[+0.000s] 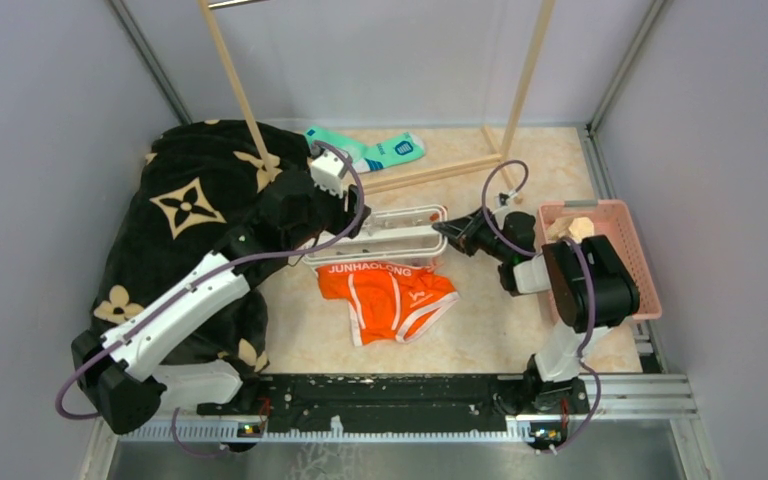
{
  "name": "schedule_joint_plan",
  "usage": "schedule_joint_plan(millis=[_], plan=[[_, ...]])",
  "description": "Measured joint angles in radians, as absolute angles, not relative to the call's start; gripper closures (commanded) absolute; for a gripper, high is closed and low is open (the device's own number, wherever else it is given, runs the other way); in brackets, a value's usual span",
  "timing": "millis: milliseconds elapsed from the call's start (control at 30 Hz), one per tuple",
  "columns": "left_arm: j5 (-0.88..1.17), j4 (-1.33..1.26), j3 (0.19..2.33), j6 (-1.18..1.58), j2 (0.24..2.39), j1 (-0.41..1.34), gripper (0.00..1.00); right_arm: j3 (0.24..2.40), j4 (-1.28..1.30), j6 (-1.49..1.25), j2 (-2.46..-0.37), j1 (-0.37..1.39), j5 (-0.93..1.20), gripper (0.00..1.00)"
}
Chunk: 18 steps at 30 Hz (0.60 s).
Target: Clip the underwear to the hanger
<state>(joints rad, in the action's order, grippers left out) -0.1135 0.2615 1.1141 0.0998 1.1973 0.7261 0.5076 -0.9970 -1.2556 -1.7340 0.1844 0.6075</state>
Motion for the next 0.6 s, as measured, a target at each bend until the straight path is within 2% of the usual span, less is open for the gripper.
schedule_joint_plan(millis=[600], plan=[[-0.182,0.271,1.122,0.069,1.158,0.722,0.34,0.403,-0.797,-1.335,-1.202,0.18,0.382,1.0]])
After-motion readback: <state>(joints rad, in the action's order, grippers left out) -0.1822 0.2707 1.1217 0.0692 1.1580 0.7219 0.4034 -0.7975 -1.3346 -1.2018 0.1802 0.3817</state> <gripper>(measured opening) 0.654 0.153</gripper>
